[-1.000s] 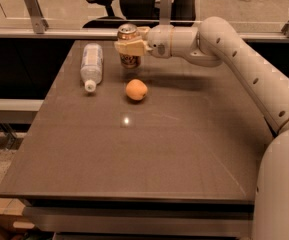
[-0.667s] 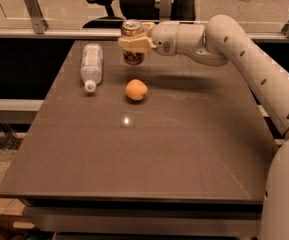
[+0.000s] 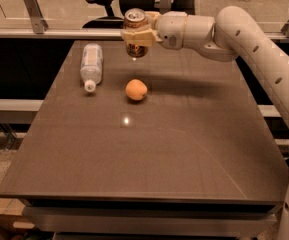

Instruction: Pick orange can

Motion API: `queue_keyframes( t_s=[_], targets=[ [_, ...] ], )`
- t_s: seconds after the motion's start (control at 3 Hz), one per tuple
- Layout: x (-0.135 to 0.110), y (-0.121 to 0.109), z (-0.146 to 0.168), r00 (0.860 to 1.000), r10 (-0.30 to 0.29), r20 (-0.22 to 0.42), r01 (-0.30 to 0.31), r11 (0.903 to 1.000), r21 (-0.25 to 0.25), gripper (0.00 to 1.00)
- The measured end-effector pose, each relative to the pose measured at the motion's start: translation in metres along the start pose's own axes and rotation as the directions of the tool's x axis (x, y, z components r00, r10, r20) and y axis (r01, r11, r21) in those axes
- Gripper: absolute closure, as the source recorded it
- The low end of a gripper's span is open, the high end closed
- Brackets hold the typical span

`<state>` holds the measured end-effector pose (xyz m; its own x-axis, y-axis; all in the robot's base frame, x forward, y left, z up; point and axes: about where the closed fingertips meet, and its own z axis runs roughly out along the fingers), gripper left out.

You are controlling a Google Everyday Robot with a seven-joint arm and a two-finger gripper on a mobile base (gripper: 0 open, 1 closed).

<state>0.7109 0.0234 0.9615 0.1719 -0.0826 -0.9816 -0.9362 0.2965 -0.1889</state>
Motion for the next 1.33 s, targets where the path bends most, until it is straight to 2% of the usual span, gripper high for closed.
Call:
queue_keyframes(
  t_s=[0.33, 1.0, 1.33],
  targets=[
    [-0.019, 0.009, -0.002, 0.998, -0.057, -0.014, 0.057, 0.9983, -0.004, 1.0],
    [-0.044, 0.023, -0.007, 0.982, -0.186, -0.033, 0.185, 0.9826, -0.015, 1.0],
    [-0.044, 0.023, -0.006, 0.982, -0.186, -0.033, 0.185, 0.9826, -0.015, 1.0]
  ],
)
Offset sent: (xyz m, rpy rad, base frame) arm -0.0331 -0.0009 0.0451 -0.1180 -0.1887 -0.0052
